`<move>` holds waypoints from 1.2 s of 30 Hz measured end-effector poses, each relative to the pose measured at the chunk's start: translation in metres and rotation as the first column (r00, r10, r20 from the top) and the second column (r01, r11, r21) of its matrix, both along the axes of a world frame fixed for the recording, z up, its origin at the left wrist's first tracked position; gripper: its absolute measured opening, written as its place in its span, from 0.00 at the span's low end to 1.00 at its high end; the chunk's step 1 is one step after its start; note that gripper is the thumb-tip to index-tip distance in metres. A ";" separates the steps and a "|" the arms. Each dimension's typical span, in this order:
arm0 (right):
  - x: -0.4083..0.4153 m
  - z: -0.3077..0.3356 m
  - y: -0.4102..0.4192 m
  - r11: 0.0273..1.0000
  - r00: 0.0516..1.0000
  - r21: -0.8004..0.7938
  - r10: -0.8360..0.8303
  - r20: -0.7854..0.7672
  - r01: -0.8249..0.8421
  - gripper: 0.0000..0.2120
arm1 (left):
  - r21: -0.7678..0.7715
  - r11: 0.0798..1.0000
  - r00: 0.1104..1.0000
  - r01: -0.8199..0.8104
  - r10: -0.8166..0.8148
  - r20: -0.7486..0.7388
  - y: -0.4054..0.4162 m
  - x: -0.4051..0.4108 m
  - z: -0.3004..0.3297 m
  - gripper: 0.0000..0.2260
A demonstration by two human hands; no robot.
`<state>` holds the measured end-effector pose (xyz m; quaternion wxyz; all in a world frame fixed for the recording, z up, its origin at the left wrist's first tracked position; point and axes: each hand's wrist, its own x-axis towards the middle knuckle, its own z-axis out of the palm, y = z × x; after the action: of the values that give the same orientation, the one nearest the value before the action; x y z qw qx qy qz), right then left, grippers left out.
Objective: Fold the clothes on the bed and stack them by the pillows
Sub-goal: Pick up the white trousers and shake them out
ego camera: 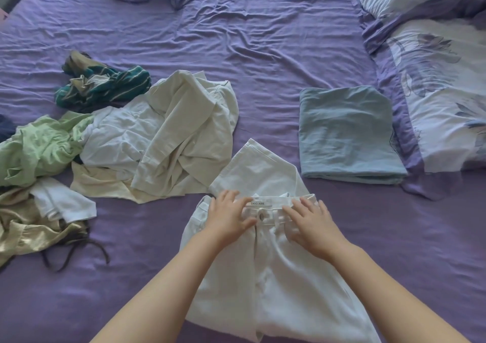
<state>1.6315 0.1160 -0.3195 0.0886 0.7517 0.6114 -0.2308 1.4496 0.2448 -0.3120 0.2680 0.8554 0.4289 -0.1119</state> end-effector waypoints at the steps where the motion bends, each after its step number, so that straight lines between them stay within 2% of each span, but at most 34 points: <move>1: 0.004 -0.007 -0.006 0.998 0.999 -0.026 -0.050 0.019 0.051 0.30 | -0.017 0.999 0.998 -0.044 0.043 -0.043 0.002 -0.007 -0.006 0.29; 3: 0.012 -0.019 -0.019 0.984 0.984 -0.018 -0.178 -0.004 0.178 0.33 | -0.049 0.983 0.981 -0.175 0.170 -0.094 0.007 -0.022 -0.019 0.39; 5: 0.018 -0.025 -0.027 0.930 0.910 -0.016 -0.362 -0.204 0.367 0.36 | -0.133 0.932 0.938 -0.338 0.323 -0.123 0.009 -0.035 -0.030 0.48; 7: 0.020 -0.026 -0.028 0.844 0.751 -0.041 -0.497 -0.435 0.535 0.37 | -0.222 0.831 0.860 -0.510 0.486 -0.154 0.013 -0.045 -0.035 0.53; 9: 0.021 -0.026 -0.026 0.804 0.698 -0.036 -0.537 -0.474 0.594 0.40 | -0.310 0.699 0.758 -0.645 0.636 -0.142 0.017 -0.051 -0.038 0.54; 11: 0.024 -0.024 -0.022 0.755 0.667 -0.026 -0.595 -0.450 0.655 0.41 | -0.388 0.583 0.659 -0.714 0.746 -0.092 0.022 -0.055 -0.036 0.52; 12: 0.027 -0.021 -0.021 0.714 0.624 -0.031 -0.632 -0.460 0.700 0.37 | -0.424 0.526 0.603 -0.737 0.796 -0.061 0.024 -0.058 -0.032 0.49; 14: 0.030 -0.009 -0.021 0.644 0.516 -0.042 -0.648 -0.561 0.764 0.19 | -0.509 0.428 0.498 -0.747 0.867 -0.001 0.027 -0.065 -0.019 0.40; 16: 0.029 0.007 -0.025 0.674 0.498 -0.048 -0.590 -0.636 0.737 0.06 | -0.602 0.399 0.497 -0.692 0.868 0.003 0.027 -0.076 -0.001 0.22; 17: 0.028 0.015 -0.028 0.694 0.504 -0.041 -0.561 -0.657 0.719 0.04 | -0.641 0.401 0.522 -0.655 0.853 -0.001 0.024 -0.081 0.009 0.14; 19: 0.023 0.034 -0.035 0.686 0.473 -0.034 -0.536 -0.700 0.727 0.02 | -0.659 0.448 0.576 -0.604 0.817 0.027 0.017 -0.087 0.032 0.09; 20: 0.021 0.044 -0.037 0.666 0.446 -0.033 -0.535 -0.717 0.745 0.02 | -0.614 0.521 0.621 -0.593 0.781 0.064 0.015 -0.088 0.043 0.08; 22: 0.018 0.065 -0.041 0.630 0.415 -0.015 -0.528 -0.741 0.776 0.02 | -0.408 0.711 0.740 -0.572 0.662 0.117 0.010 -0.086 0.066 0.10; 24: 0.018 0.088 -0.044 0.606 0.414 0.025 -0.512 -0.752 0.795 0.02 | -0.274 0.798 0.785 -0.537 0.592 0.183 0.005 -0.081 0.089 0.12; 26: 0.020 0.115 -0.045 0.578 0.416 0.079 -0.480 -0.772 0.813 0.02 | -0.271 0.826 0.768 -0.495 0.562 0.308 0.003 -0.074 0.114 0.12; 29: 0.023 0.160 -0.046 0.536 0.470 0.199 -0.436 -0.767 0.821 0.03 | -0.272 0.850 0.701 -0.451 0.526 0.481 0.006 -0.065 0.157 0.13; 32: 0.025 0.209 -0.048 0.455 0.508 0.323 -0.375 -0.776 0.830 0.03 | -0.189 0.876 0.652 -0.443 0.460 0.603 0.008 -0.061 0.207 0.13; 36: 0.018 0.283 -0.055 0.354 0.597 0.487 -0.353 -0.721 0.798 0.05 | -0.173 0.896 0.566 -0.410 0.398 0.722 0.009 -0.064 0.281 0.11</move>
<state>1.6497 0.0608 -0.0368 -0.4983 0.7917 0.3238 -0.1416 1.3856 0.2537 -0.0313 0.4308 0.7062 0.4668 0.3128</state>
